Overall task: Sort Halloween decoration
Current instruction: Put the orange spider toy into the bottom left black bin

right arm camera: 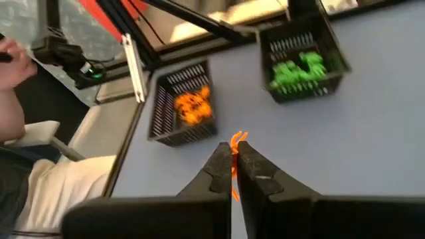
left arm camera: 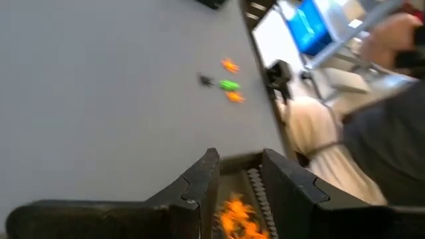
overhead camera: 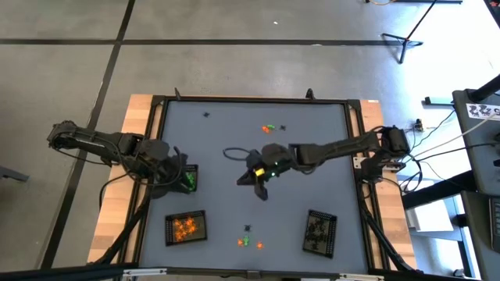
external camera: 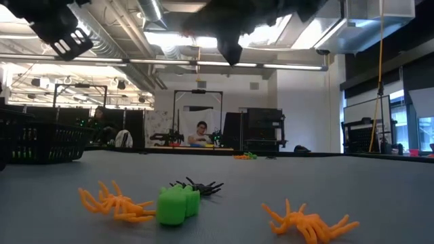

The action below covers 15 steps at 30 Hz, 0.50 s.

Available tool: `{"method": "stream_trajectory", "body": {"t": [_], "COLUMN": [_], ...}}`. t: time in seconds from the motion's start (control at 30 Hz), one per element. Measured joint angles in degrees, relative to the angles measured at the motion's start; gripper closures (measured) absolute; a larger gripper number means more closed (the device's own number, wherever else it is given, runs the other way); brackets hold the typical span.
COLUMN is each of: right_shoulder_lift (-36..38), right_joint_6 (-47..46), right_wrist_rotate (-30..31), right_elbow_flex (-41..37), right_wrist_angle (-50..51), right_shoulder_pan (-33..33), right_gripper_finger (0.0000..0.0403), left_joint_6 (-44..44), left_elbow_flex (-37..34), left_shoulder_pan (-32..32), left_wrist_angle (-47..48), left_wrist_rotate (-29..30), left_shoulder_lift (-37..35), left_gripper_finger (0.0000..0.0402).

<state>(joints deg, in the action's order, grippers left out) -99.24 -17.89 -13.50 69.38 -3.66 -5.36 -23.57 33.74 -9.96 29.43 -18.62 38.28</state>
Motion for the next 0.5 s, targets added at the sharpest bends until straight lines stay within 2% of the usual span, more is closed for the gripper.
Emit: {"method": "stream_trajectory", "body": {"t": [0.13,0.37,0.5], "right_shoulder_lift": [-0.02,-0.02,-0.02], "right_joint_6": [0.92,2.77,3.37], "right_wrist_rotate": [2.43,2.83,2.87], "right_elbow_flex": [0.0,0.0,0.0], "right_wrist_angle": [-2.49,-6.4,-6.44], "right_shoulder_pan": [-2.37,-3.42,-3.25], "right_gripper_finger": [0.0396,0.0396,0.0396], "left_joint_6": [0.0,-0.21,-2.42], "left_elbow_flex": [0.0,0.0,0.0], "left_shoulder_pan": [0.02,0.02,0.02], "left_wrist_angle": [0.0,-0.07,-3.89], "left_wrist_rotate": [6.88,17.75,29.78], "left_shoulder_lift": [0.0,0.0,0.0], "left_gripper_finger": [0.0294,0.0294,0.0294]}}
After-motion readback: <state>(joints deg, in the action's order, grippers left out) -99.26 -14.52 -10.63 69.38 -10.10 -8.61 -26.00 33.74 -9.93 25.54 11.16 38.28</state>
